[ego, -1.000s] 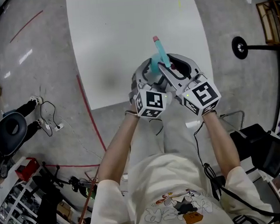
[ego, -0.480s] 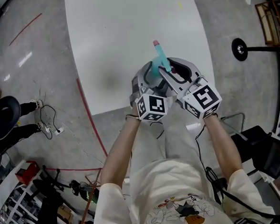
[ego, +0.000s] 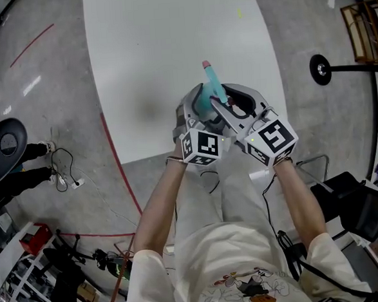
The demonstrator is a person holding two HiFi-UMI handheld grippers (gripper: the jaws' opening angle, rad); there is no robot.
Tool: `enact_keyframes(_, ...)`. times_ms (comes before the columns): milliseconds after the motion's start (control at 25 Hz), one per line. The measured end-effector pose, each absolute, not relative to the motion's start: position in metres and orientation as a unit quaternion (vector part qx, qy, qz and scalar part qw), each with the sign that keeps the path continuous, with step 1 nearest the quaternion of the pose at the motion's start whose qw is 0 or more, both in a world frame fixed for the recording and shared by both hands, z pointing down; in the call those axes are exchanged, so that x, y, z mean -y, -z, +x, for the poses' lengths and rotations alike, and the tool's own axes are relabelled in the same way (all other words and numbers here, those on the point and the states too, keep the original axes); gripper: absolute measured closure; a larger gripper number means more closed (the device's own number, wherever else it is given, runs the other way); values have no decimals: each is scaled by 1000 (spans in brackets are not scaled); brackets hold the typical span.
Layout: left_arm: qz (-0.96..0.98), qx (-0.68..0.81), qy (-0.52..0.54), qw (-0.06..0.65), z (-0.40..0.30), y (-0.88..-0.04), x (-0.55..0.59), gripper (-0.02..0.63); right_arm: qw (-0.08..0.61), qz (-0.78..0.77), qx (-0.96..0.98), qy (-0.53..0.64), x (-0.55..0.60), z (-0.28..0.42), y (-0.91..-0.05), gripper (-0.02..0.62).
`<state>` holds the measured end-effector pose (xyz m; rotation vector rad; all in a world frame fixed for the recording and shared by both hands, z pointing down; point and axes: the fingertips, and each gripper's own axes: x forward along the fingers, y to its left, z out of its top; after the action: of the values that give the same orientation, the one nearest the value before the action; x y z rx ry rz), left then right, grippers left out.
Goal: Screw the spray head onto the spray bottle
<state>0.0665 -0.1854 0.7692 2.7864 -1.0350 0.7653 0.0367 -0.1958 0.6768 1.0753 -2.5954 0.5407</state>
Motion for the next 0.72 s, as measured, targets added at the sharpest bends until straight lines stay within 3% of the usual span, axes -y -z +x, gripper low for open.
enact_keyframes(720, 903, 344, -258, 24, 66, -763, 210, 195, 142, 364, 904, -176, 208, 33, -667, 457)
